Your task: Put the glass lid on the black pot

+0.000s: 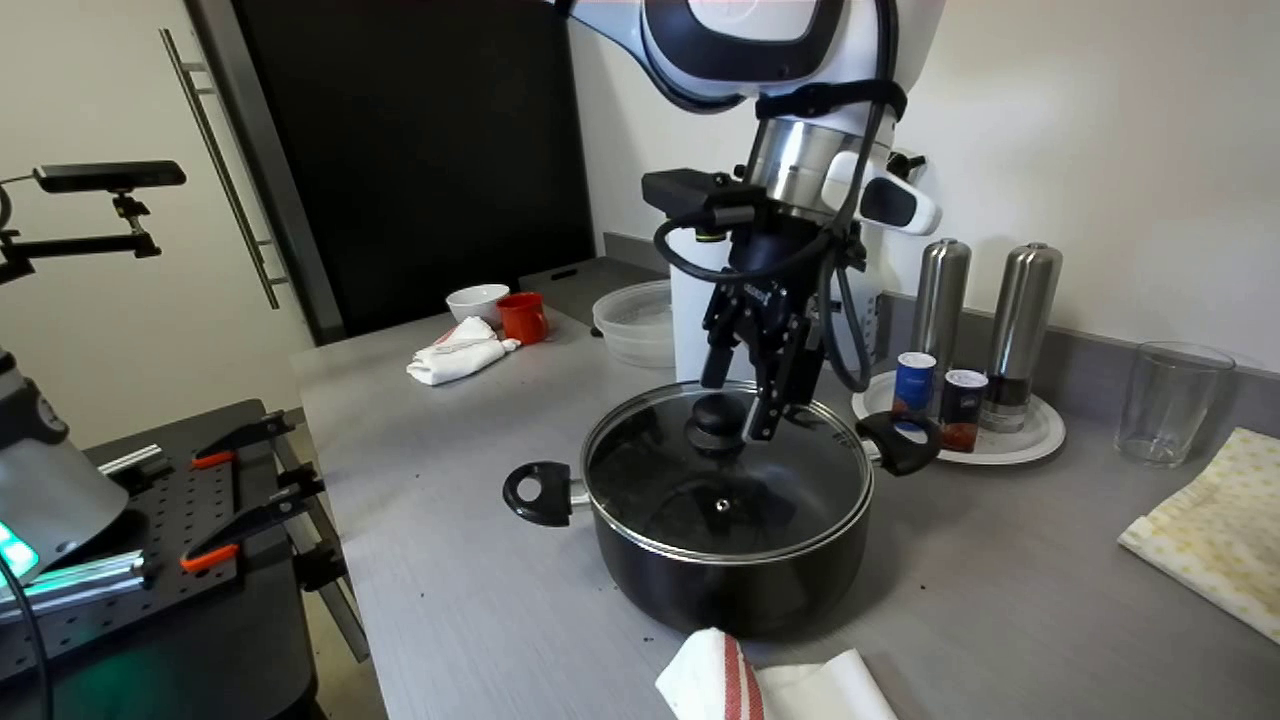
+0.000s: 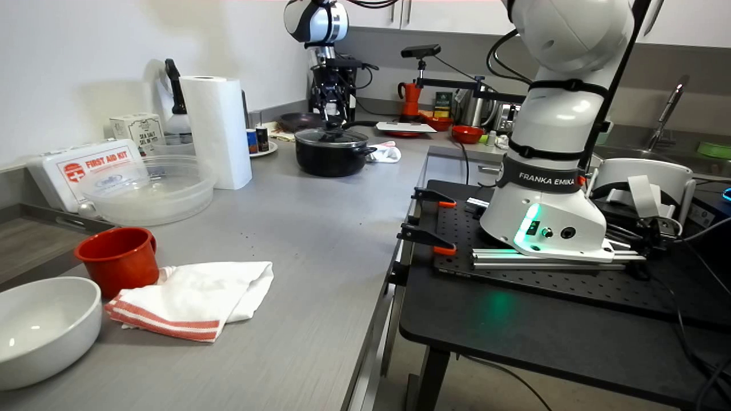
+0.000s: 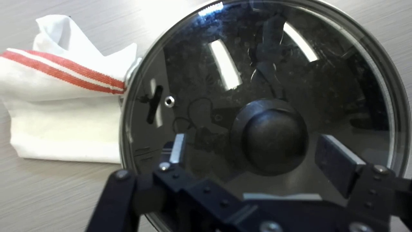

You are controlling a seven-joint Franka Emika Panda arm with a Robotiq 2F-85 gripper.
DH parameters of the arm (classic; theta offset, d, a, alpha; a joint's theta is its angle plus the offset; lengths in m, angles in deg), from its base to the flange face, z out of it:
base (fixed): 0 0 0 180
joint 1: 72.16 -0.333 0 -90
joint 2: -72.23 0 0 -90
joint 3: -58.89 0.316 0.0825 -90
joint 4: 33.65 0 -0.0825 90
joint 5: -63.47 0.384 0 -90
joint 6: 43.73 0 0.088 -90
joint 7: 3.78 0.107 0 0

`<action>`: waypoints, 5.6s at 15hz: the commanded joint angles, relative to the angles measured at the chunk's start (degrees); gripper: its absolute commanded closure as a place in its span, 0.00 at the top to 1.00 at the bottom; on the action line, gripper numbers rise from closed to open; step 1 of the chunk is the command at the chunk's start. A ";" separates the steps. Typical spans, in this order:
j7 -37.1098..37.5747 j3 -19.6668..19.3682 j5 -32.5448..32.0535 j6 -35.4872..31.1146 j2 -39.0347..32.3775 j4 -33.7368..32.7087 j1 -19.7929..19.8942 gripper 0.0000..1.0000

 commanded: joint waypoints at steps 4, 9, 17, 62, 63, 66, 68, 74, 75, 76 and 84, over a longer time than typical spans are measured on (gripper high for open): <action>-0.95 0.12 -2.09 -4.32 6.71 8.72 -3.71 1.00; -2.04 1.34 -3.72 -8.49 11.69 16.63 -6.11 1.00; -4.50 2.57 -6.65 -15.61 20.73 31.28 -8.61 1.00; -4.81 1.50 -0.48 -18.47 11.68 21.67 -1.37 1.00; -4.50 1.48 -0.51 -18.55 11.32 21.17 -1.26 1.00; -3.93 1.50 -0.55 -18.47 10.30 19.89 -0.94 1.00; -3.56 1.52 -0.53 -18.40 9.79 19.26 -0.78 0.72; -3.13 1.64 -0.31 -17.58 9.26 17.95 -0.64 0.28; -3.16 1.65 -0.28 -17.47 9.14 17.66 -0.58 0.25; -3.08 1.63 -0.33 -17.53 9.05 17.75 -0.56 0.25; -3.09 1.89 -0.12 -17.74 9.20 17.85 -0.51 0.81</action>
